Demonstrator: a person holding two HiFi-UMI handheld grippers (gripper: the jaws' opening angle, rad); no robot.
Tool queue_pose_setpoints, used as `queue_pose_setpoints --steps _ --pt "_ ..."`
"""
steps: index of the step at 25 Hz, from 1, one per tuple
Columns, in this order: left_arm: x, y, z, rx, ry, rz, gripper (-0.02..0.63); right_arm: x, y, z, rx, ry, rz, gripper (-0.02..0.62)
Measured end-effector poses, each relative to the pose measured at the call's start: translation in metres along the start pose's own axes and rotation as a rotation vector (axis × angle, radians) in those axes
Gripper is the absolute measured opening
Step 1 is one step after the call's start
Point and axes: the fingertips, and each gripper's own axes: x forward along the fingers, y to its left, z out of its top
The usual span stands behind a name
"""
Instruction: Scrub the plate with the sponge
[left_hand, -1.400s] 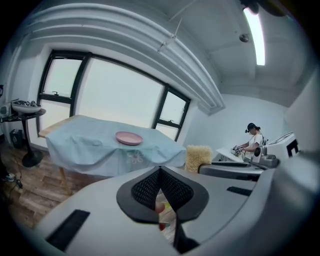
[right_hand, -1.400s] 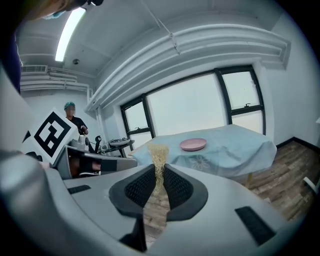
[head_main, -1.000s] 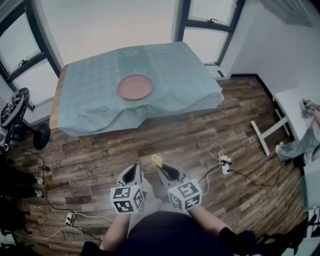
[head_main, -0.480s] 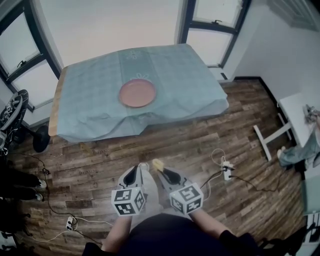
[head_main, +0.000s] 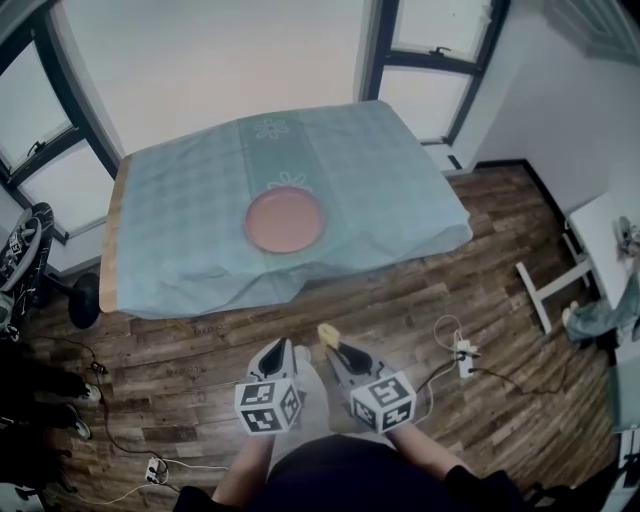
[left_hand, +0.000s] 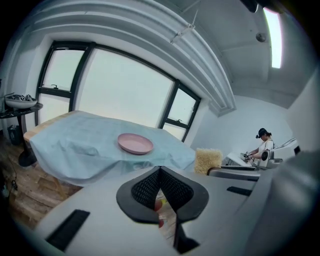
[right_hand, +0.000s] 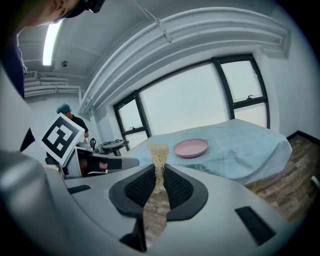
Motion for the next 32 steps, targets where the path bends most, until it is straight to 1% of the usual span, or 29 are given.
queue_pose_setpoints --steps 11,17,22,32 --pt "0.088 0.055 0.073 0.004 0.019 -0.018 0.011 0.107 -0.043 0.068 -0.020 0.002 -0.013 0.054" --pt "0.133 0.087 0.106 0.011 0.035 -0.022 0.012 0.158 -0.063 0.097 -0.030 0.008 -0.022 0.054" --pt "0.162 0.109 0.127 0.017 0.054 -0.025 0.012 0.189 -0.078 0.109 -0.008 0.027 -0.038 0.054" --pt "0.215 0.147 0.152 0.031 0.077 -0.020 0.012 0.240 -0.111 0.127 0.012 0.013 -0.081 0.054"
